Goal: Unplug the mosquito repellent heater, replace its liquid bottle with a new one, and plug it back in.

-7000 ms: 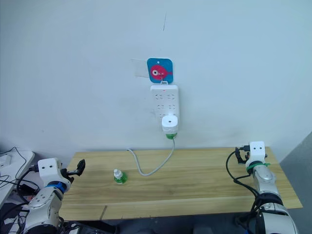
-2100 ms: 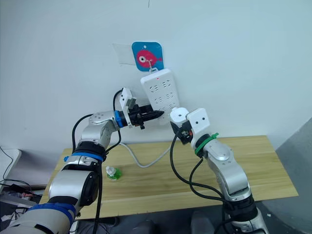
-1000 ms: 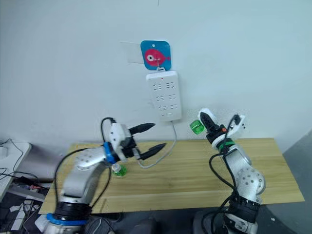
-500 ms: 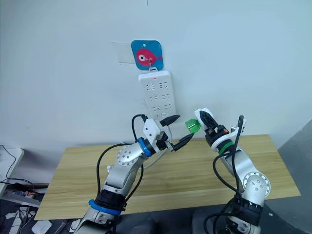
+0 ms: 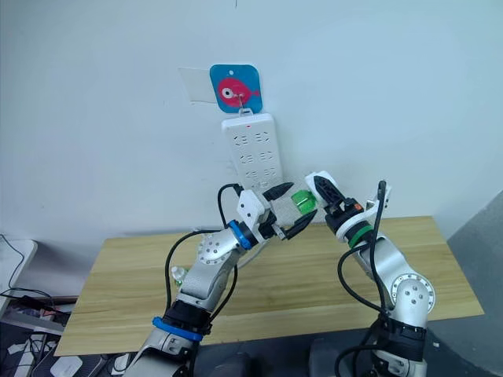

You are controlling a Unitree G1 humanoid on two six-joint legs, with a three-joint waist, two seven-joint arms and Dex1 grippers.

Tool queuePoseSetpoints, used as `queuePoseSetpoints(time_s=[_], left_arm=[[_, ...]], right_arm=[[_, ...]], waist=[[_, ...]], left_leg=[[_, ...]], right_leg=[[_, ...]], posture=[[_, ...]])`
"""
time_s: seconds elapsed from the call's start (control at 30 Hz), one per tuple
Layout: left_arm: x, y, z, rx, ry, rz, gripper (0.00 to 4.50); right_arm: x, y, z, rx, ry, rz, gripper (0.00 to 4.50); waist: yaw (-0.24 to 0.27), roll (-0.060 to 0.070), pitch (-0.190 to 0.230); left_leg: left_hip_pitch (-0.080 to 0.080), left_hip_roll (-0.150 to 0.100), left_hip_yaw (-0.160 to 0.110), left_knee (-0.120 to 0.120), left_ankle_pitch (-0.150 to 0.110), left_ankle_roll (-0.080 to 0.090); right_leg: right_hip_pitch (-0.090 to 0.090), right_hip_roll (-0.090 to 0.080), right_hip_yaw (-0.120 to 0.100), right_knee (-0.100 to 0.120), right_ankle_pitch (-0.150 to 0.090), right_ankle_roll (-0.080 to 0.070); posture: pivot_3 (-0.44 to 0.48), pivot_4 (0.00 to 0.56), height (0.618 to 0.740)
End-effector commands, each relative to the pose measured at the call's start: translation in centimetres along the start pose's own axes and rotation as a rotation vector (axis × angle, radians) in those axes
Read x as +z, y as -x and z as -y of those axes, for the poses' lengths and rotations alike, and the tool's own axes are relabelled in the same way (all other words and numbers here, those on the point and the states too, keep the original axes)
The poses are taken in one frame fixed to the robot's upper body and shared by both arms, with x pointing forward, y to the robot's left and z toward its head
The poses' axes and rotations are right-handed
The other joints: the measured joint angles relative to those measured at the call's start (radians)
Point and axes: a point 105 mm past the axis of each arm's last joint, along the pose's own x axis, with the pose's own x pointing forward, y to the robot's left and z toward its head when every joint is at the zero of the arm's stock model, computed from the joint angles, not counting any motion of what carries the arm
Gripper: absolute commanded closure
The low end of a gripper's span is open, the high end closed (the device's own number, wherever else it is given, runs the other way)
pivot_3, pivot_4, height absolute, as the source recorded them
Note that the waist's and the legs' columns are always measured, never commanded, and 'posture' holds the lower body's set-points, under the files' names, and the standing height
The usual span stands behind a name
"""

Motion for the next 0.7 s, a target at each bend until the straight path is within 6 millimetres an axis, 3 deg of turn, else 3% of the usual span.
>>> queuePoseSetpoints(time_s=[0.03,0.17,0.6,0.7], left_arm=[[0.86,-0.34,-0.01,-0.007,-0.020,0.035,0.91],[0.65,-0.18,0.22,-0.018,-0.010,0.028,2.20],[0.41,-0.10,-0.02,-0.013,-0.016,0.013,2.26],[0.57,0.23,-0.08,-0.046,-0.031,0.010,2.26]], right_arm=[[0.13,0.21,-1.71,0.068,0.011,0.008,1.51],[0.07,0.23,-1.70,0.073,0.006,0.003,1.51],[-0.22,0.28,-1.68,0.087,0.009,-0.025,1.51],[-0.66,0.20,-1.50,0.087,0.025,-0.083,0.50]], waist=[[0.000,0.000,0.000],[0.000,0.000,0.000],[0.000,0.000,0.000],[-0.001,0.000,0.000]], left_leg=[[0.000,0.000,0.000,0.000,0.000,0.000],[0.000,0.000,0.000,0.000,0.000,0.000],[0.000,0.000,0.000,0.000,0.000,0.000],[0.000,0.000,0.000,0.000,0.000,0.000]], right_leg=[[0.000,0.000,0.000,0.000,0.000,0.000],[0.000,0.000,0.000,0.000,0.000,0.000],[0.000,0.000,0.000,0.000,0.000,0.000],[0.000,0.000,0.000,0.000,0.000,0.000]], posture=[[-0.092,0.131,0.740],[-0.090,0.133,0.740],[-0.106,0.137,0.740],[-0.109,0.136,0.740]])
